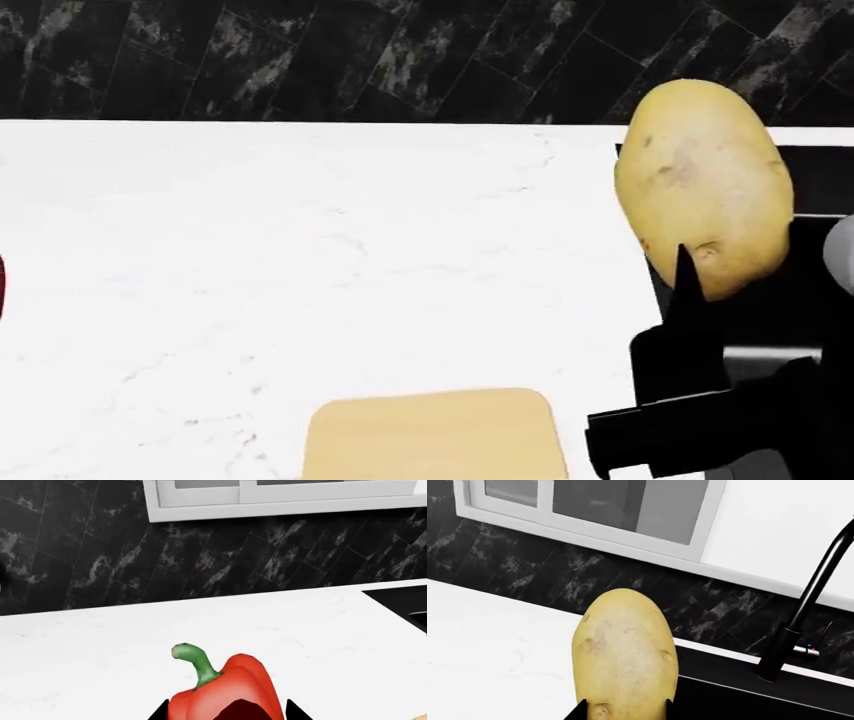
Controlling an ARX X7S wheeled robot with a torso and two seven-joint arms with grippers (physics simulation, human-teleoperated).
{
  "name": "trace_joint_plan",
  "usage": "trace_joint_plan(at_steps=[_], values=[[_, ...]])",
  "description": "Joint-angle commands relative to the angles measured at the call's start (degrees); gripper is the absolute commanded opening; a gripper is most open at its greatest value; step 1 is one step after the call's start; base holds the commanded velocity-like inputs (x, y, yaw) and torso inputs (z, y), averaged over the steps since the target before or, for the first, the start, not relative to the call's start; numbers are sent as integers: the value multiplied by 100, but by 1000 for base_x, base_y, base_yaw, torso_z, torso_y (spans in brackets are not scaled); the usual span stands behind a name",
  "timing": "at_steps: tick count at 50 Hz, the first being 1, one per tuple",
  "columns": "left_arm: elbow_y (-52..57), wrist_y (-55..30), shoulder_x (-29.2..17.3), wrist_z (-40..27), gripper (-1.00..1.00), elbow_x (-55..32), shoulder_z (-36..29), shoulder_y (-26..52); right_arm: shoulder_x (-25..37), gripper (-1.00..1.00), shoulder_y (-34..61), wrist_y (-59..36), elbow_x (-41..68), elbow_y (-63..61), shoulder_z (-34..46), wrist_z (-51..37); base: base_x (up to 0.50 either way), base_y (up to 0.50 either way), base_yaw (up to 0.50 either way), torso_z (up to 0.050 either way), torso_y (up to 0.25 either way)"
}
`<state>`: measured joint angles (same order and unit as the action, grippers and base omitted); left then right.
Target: Pick the vegetables from the sink and place them on the cutting board.
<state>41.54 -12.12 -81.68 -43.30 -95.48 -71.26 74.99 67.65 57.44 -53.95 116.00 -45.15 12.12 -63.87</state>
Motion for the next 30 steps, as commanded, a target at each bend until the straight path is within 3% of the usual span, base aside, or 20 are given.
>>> trace_joint_plan(at_steps=[1,6,8,17,30], values=[[62,103,95,21,-100,-47,71,0,-5,-100,-188,215,-155,-30,-97,32,-1,500,0,0,0],[-101,-120,664,-266,-100,-62,66,114,34,-100,-405,308,-149,51,-129,32,0,51,0,0,0],[-293,-334,1163,-415,-100,-109,34,250,35,-100,-449,315,-117,71,-101,14,0,0,0,0,0],[-322,-725,1687,-483,-100,-354,165,745,-1,-100,-636,284,63,67,10,163,0,0,0,0,0],[-58,-715,1383,-289,-100,-434,231,718,-603,-100,160,-205,712,666,966,-5,0,0,0,0,1]])
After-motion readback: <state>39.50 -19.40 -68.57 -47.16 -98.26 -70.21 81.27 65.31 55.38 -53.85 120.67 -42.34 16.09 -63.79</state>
